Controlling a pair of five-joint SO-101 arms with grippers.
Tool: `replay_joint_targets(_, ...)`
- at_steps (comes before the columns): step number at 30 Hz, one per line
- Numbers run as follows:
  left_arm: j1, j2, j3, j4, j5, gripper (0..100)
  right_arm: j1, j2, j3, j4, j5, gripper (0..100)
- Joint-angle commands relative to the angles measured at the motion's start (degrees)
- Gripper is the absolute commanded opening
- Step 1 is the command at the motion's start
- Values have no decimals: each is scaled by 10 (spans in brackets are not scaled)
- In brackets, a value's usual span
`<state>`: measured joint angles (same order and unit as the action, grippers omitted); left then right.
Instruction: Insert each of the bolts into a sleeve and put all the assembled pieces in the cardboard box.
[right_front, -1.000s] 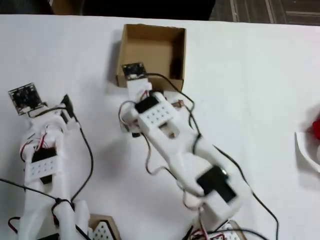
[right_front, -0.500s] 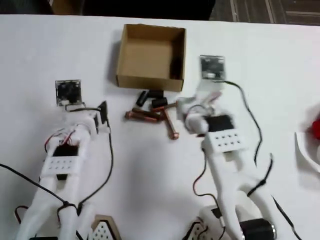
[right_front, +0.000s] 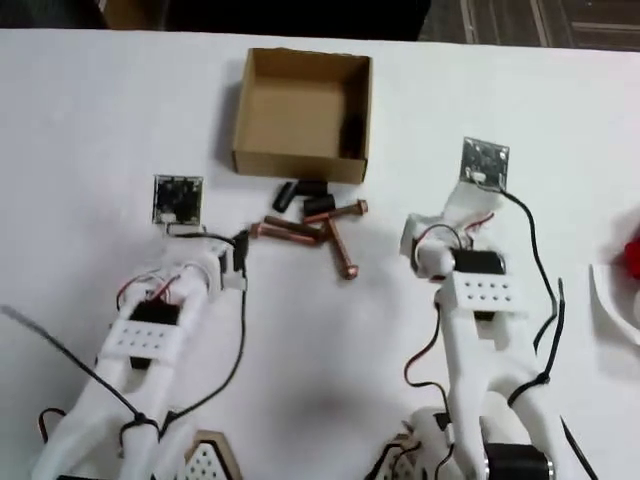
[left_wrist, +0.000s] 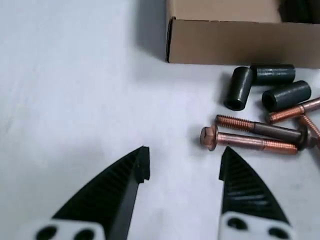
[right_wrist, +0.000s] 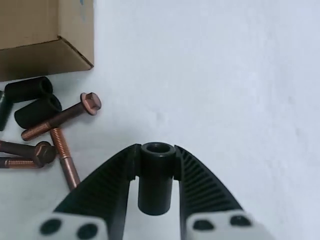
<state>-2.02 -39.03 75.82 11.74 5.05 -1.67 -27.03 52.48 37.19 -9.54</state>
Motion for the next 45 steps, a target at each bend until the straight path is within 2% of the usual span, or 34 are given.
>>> replay_joint_targets(1, 2, -22, -1, -48, 40, 242, 22, -32, 4, -32, 4, 20)
replay_joint_targets(6, 7, -21, -7, -87, 320, 242, 22, -33, 4, -36, 4, 20)
replay_joint_targets(9, 18, -8, -37, -76, 411, 242, 25, -33, 4, -36, 4, 20)
replay_joint_targets(12, 40, 63, -102, -24, 430, 241, 25, -33, 4, -36, 4, 20)
replay_joint_targets(17, 77, 242, -271, 129, 470, 241, 25, -33, 4, -35, 4, 20)
replay_joint_targets(21, 110, 292, -347, 200, 471, 241, 26, -33, 4, -35, 4, 20)
replay_joint_targets(24, 118, 292, -360, 203, 476, 241, 26, -33, 4, -35, 4, 20)
replay_joint_targets(28, 113, 302, -354, 207, 525, 241, 26, -33, 4, -35, 4, 20)
replay_joint_targets(36, 113, 378, -356, 203, 555, 241, 26, -33, 1, -35, 4, 20)
replay_joint_targets(45, 117, 462, -429, 223, 561, 241, 26, -33, 1, -34, 4, 20)
